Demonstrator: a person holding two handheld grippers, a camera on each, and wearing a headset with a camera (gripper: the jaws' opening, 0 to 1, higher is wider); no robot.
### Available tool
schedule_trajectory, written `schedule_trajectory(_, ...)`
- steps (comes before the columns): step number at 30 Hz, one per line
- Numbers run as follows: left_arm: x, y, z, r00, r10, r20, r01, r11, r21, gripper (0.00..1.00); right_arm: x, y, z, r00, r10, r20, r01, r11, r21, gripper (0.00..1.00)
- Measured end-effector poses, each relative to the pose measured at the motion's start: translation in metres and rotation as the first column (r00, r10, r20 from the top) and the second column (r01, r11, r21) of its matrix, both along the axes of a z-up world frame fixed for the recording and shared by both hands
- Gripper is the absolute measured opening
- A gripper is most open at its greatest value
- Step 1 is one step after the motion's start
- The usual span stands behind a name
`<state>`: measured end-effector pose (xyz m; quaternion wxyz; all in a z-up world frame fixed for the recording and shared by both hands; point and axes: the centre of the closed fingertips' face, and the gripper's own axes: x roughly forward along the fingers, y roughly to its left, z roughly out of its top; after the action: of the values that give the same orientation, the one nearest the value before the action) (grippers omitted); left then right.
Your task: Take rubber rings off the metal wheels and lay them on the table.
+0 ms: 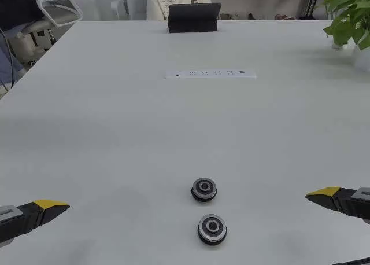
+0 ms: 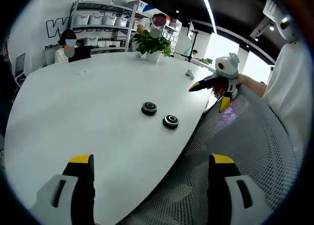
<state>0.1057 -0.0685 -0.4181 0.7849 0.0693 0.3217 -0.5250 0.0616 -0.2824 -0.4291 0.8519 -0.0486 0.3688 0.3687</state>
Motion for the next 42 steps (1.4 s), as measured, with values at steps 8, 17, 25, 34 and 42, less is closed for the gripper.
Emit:
schedule_trajectory(8,-0.0014,0.0011,-0.0021,1.0,0.005,-0.006,-0.005,1.0,0.017,0.94,-0.0025,0.0034,-0.0007,1.0,0.014,-0.011,-0.014,1.0,0.012,0.93)
schedule_trajectory(17,-0.0043,0.0007,-0.0047,1.0,-0.006,-0.014,0.007,1.0,0.031,0.93,-0.0026,0.0023,-0.0014,1.0,0.011,-0.012,-0.011,1.0,0.01,0.93)
schedule_trajectory(25,-0.0035,0.0004,-0.0052,1.0,0.0,-0.021,0.001,1.0,0.018,0.94,0.0027,-0.0025,0.0007,1.0,-0.015,0.013,0.015,1.0,0.01,0.9)
schedule_trajectory(34,-0.0027,-0.0008,-0.0043,1.0,0.006,-0.029,-0.006,1.0,-0.009,0.94,0.0014,-0.0027,-0.0021,1.0,-0.01,0.003,0.01,1.0,-0.003,0.88)
schedule_trajectory(42,-0.0029,-0.0013,-0.0045,0.999,0.01,-0.04,-0.011,1.0,-0.021,0.94,0.0015,-0.0032,-0.0025,1.0,-0.016,-0.003,0.016,1.0,0.004,0.88)
